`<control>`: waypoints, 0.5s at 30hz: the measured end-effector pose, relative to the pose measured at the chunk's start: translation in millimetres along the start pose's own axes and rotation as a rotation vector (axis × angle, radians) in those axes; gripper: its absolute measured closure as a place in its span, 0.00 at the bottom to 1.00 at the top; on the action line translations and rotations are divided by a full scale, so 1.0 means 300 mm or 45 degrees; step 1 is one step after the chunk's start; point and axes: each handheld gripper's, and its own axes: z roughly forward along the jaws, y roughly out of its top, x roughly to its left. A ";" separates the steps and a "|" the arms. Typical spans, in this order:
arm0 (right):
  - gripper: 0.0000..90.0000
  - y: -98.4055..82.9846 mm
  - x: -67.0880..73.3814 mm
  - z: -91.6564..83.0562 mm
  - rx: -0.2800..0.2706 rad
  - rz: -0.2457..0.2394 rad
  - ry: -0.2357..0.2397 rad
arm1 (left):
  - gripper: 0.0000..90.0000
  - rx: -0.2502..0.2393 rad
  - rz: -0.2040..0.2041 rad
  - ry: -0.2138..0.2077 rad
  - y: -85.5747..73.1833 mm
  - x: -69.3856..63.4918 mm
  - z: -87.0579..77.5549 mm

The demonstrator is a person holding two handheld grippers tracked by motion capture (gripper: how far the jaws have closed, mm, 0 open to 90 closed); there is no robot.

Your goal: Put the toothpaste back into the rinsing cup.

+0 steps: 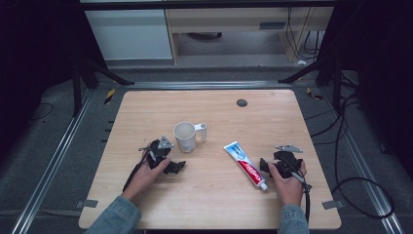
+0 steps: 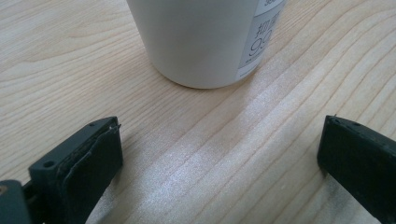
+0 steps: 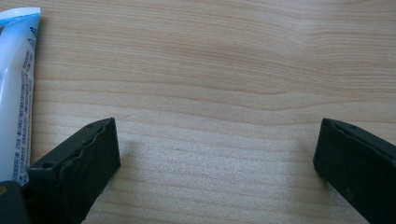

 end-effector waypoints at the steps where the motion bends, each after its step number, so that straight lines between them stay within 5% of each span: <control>1: 0.01 0.000 -0.001 0.000 0.000 -0.002 0.002 | 0.00 0.000 0.000 0.000 0.000 0.000 0.000; 6: 0.01 0.000 -0.018 -0.007 0.021 -0.060 0.059 | 0.00 0.000 0.000 0.000 0.000 0.000 0.000; 9: 0.14 0.010 -0.024 -0.020 0.046 -0.084 0.070 | 0.00 0.000 0.000 0.000 0.000 0.000 0.000; 15: 0.20 0.024 0.007 -0.088 0.131 -0.177 0.139 | 0.00 0.002 0.004 0.000 -0.001 -0.001 -0.002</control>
